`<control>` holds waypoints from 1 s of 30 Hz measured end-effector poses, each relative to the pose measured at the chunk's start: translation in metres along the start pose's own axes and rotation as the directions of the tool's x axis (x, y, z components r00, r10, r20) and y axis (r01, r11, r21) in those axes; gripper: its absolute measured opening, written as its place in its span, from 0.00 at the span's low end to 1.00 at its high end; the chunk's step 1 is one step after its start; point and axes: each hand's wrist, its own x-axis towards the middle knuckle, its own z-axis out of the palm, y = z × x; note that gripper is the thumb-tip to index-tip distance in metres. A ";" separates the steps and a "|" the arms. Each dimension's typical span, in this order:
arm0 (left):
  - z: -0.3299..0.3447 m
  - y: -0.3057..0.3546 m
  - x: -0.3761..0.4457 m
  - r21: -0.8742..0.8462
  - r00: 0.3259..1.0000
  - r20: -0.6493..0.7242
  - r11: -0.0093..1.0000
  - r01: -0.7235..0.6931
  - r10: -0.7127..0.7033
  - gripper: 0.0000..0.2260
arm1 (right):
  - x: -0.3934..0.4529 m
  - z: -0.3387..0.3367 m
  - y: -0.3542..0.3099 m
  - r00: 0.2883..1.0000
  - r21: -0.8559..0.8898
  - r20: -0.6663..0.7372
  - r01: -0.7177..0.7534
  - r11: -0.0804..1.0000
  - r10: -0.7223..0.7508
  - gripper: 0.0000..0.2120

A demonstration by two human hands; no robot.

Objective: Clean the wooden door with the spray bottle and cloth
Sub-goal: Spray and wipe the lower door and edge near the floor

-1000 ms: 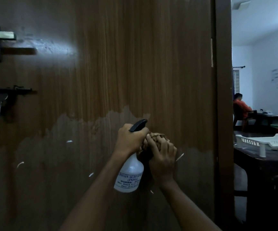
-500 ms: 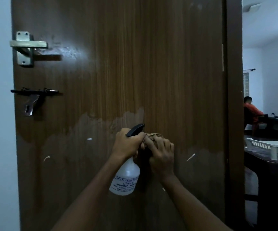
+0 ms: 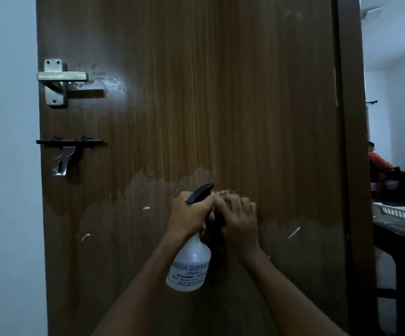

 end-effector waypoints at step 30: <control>-0.107 -0.027 -0.014 0.159 0.989 -0.136 0.984 0.081 -0.060 0.08 | 0.069 0.029 -0.115 0.999 0.028 -0.035 -0.009 1.000 0.010 0.22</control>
